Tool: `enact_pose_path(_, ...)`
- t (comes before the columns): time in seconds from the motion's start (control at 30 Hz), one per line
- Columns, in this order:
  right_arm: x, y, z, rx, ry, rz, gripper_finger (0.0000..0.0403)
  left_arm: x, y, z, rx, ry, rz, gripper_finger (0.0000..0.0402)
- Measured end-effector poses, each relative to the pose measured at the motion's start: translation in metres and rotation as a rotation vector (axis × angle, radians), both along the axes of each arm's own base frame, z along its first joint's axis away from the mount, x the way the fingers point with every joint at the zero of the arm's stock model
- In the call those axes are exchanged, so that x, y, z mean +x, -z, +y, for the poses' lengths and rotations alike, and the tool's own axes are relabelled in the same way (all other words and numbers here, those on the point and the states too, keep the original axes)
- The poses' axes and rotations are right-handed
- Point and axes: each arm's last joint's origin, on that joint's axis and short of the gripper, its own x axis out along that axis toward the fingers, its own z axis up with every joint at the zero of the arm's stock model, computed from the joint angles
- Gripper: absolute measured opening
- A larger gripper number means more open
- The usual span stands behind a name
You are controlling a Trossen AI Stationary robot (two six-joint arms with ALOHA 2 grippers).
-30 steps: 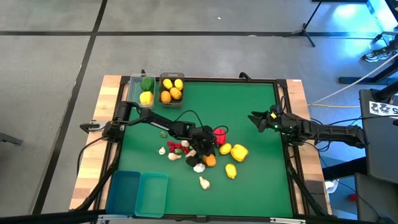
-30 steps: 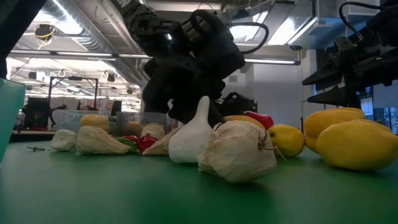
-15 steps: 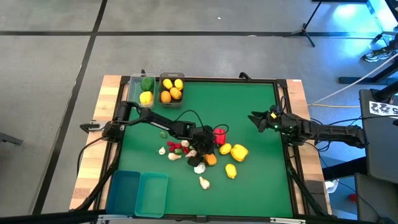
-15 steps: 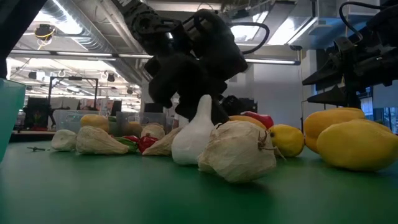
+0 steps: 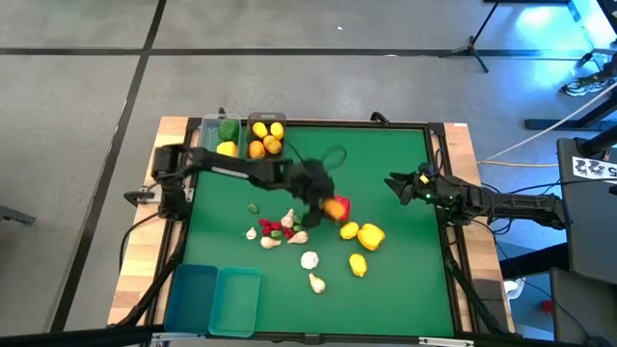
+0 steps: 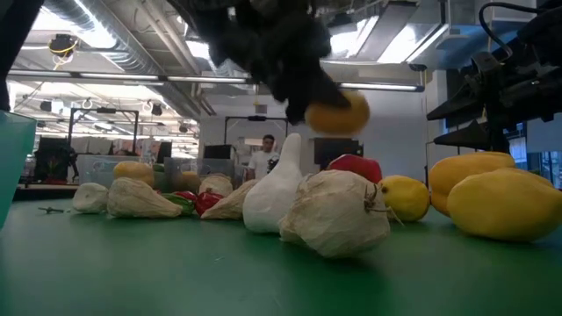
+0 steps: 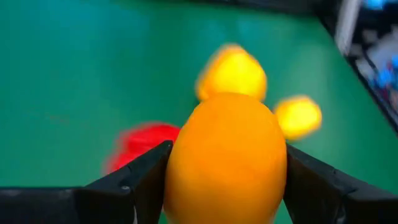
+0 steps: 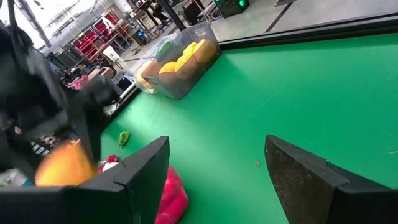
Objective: Sort produce into baskets
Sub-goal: Put the lemon into the black bin
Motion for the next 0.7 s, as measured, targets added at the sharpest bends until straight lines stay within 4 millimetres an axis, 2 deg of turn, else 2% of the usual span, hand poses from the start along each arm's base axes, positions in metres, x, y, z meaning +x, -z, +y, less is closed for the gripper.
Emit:
enact_pose_path(0.1,0.0,0.0,0.0,0.0,0.0,0.0,0.0261,-0.014,-0.029,0.024,0.035,-0.114,-0.052,0.0252)
enact_pose_path(0.23,0.0,0.0,0.0,-0.001,0.0,0.0,0.0261,-0.043,-0.066,0.059,0.143,-0.331,-0.09,0.0252)
enact_pose_path(0.33,0.0,0.0,0.0,-0.001,-0.001,0.001,0.0261,-0.067,-0.081,0.084,0.192,-0.51,-0.071,0.0252)
enact_pose_path(0.43,0.0,0.0,0.0,-0.002,0.0,0.002,0.0261,-0.088,-0.085,0.107,0.188,-0.699,-0.055,0.0252)
enact_pose_path(0.5,0.0,0.0,0.0,-0.002,-0.001,0.003,0.0261,-0.099,-0.08,0.121,0.157,-0.8,-0.043,0.0252)
enact_pose_path(0.7,0.0,0.0,0.0,-0.002,-0.001,0.003,0.0261,-0.128,-0.044,0.147,0.051,-1.029,0.072,0.0252)
